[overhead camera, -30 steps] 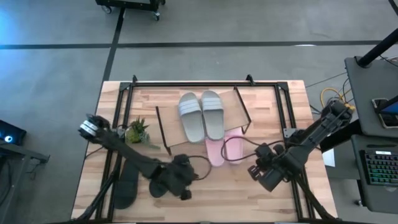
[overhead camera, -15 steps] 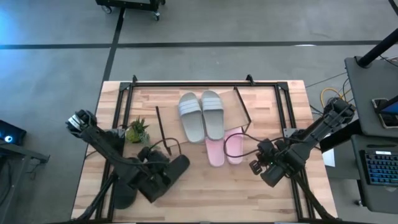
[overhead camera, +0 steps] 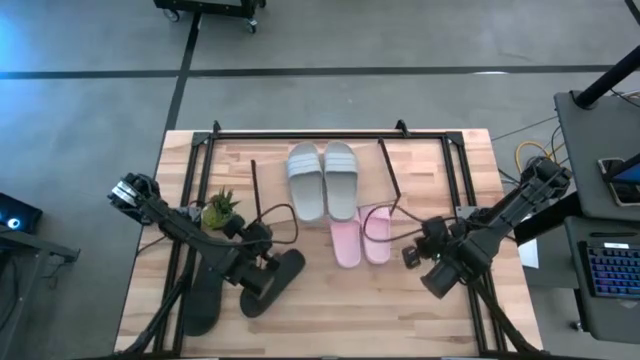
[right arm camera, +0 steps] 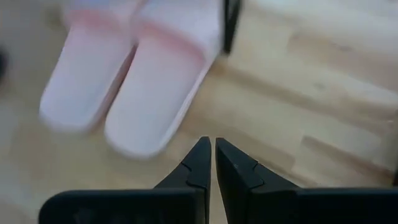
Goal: Pick and place slides into the shelf
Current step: Adjust the shelf, then move the black slide to the center of the table
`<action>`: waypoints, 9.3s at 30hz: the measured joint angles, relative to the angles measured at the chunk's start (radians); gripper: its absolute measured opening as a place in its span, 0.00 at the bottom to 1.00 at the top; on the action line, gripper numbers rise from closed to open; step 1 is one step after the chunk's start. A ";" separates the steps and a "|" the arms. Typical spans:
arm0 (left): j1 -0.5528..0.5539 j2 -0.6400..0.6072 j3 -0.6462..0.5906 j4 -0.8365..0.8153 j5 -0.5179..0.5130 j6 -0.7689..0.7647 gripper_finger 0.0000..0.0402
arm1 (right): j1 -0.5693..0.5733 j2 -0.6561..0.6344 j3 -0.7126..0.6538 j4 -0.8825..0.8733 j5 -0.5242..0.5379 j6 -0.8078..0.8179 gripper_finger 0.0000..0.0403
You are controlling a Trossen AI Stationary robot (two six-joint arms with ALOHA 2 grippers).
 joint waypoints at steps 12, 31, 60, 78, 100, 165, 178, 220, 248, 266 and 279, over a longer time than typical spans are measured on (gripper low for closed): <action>-0.165 -0.096 0.060 -0.246 0.053 -0.392 0.02 | -0.348 -0.191 -0.023 -0.138 0.151 -0.084 0.04; -0.097 -0.262 -0.134 -0.365 -0.054 -0.732 0.02 | -0.807 -0.352 -0.230 0.435 -0.146 -0.708 0.04; 0.327 -0.812 -0.483 0.381 0.053 -0.120 0.02 | -0.801 -0.291 -0.223 0.532 -0.217 -0.794 0.04; 0.677 -0.636 -0.490 0.719 0.329 0.284 0.02 | -0.723 -0.293 -0.223 0.462 -0.238 -0.743 0.04; 0.810 -0.751 -0.487 0.584 0.483 0.414 0.02 | -0.672 -0.312 -0.171 0.352 -0.160 -0.720 0.04; -0.545 0.155 0.029 0.401 0.315 -0.785 0.00 | -0.109 0.254 0.224 0.902 -0.250 -0.787 0.08; -0.656 0.153 0.023 0.330 0.314 -0.793 0.00 | -0.233 0.531 0.311 1.336 -0.298 -0.827 0.34; -0.591 0.158 -0.206 0.448 0.146 -0.707 0.00 | -0.362 0.827 0.614 1.199 -0.370 -0.781 0.42; -0.510 0.118 -0.203 0.465 0.211 -0.556 0.00 | -0.379 0.836 0.613 1.102 -0.373 -0.895 0.47; -0.480 0.119 -0.206 0.454 0.181 -0.557 0.00 | -0.385 0.899 0.613 1.181 -0.398 -0.914 0.45; -0.482 0.075 -0.192 0.442 0.231 -0.521 0.00 | -0.392 0.895 0.613 1.230 -0.428 -0.946 0.04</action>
